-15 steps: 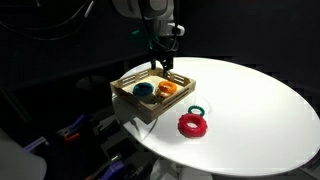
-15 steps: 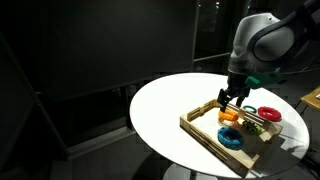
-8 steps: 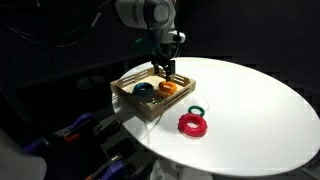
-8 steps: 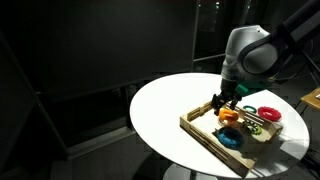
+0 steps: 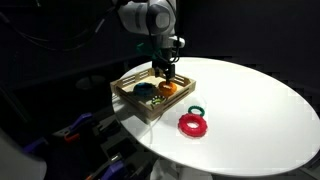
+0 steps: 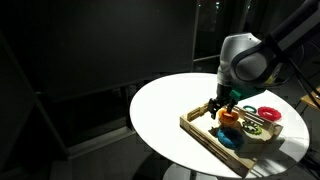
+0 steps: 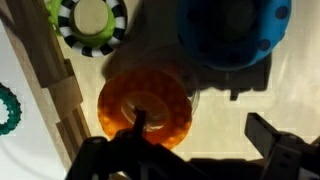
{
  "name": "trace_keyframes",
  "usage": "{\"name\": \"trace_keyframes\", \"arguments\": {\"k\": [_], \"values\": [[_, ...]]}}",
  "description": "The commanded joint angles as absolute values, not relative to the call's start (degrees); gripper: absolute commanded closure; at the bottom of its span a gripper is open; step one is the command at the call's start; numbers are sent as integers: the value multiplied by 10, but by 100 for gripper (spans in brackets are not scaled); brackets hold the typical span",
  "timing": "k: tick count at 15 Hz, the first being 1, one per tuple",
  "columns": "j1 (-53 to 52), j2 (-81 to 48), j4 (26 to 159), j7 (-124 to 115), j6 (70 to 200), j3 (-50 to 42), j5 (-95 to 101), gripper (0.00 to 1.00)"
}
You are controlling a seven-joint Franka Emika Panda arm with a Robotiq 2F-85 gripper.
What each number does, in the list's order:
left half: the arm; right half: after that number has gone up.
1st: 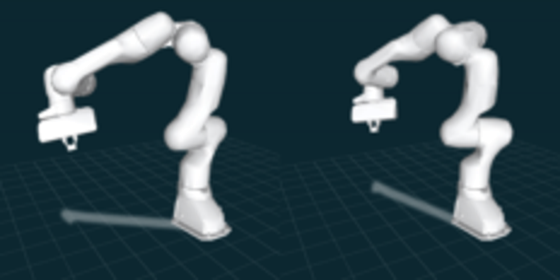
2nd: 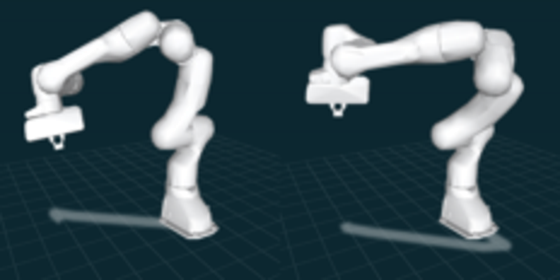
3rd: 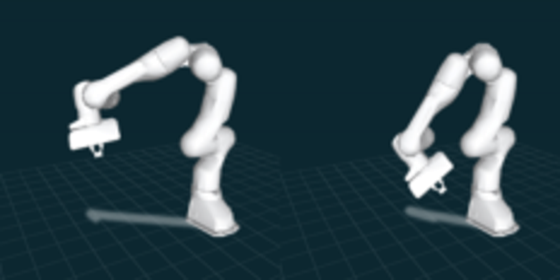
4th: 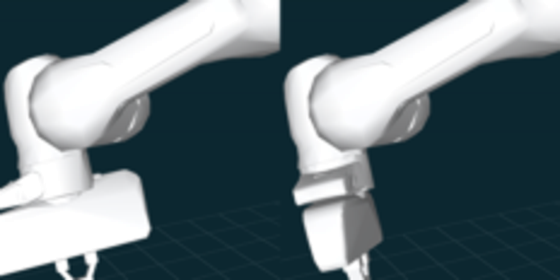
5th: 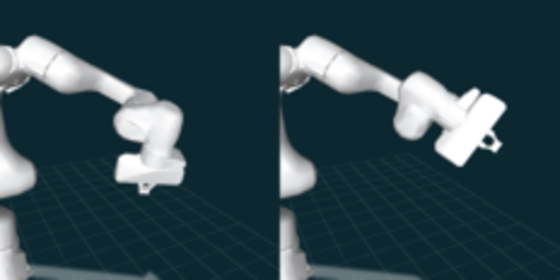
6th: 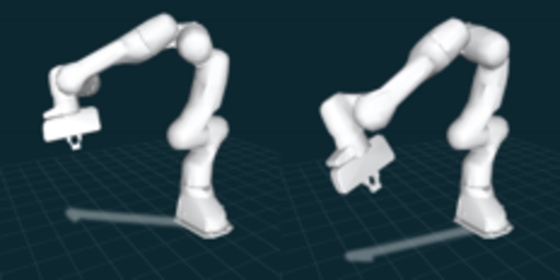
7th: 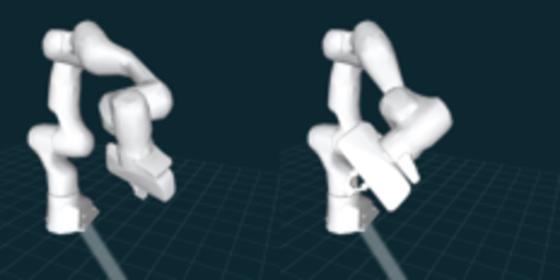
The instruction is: Put the orange ring on the table
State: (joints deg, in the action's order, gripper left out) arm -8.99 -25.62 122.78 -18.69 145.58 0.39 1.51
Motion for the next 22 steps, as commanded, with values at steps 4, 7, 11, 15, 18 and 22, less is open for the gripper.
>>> {"name": "trace_keyframes", "arguments": {"k": [4,7,11,15,18,22], "values": [[-101,-274,1201,-204,1442,-9,18,40],[-101,-271,1199,-205,1439,-10,17,65],[-100,-266,1197,-207,1432,-12,17,96],[-95,-252,1196,-205,1416,-12,11,95],[-83,-235,1193,-189,1392,-4,-1,94],[-79,-201,1194,-203,1369,-17,9,94]]}}
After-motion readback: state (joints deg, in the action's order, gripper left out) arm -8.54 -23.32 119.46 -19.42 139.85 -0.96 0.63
